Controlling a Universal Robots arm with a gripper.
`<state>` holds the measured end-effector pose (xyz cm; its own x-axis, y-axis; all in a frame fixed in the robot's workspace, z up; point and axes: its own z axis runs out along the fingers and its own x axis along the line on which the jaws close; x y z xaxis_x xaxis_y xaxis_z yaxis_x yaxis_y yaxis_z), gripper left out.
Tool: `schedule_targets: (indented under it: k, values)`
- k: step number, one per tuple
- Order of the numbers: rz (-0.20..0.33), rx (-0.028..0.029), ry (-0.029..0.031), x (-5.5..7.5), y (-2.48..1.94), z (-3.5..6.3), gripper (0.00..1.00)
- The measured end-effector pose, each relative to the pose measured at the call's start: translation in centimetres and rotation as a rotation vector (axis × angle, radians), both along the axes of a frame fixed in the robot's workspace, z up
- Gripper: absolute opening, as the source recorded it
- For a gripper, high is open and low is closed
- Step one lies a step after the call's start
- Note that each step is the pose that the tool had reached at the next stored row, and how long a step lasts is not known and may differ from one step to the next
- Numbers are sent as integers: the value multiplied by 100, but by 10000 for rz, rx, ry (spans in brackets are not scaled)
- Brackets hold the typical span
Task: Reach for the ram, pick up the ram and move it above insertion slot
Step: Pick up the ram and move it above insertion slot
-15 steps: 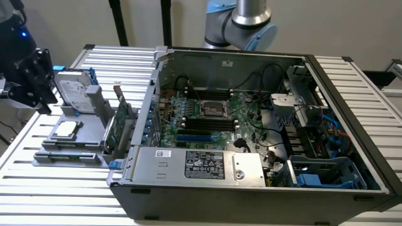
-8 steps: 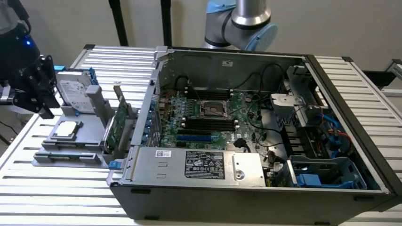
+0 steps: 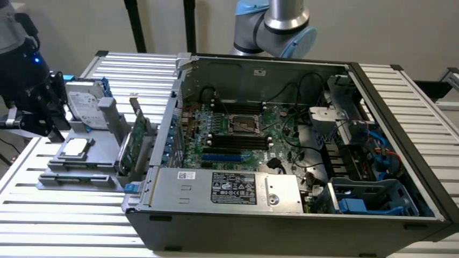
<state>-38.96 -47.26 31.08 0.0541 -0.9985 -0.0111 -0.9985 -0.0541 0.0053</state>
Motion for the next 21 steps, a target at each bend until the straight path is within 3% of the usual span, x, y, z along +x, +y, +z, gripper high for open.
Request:
schedule_targets:
  k: [11, 21]
  values:
    - [-3, -1, 1, 0, -43, -200, 36]
    - [-16, 0, 0, 0, -118, -382, 36]
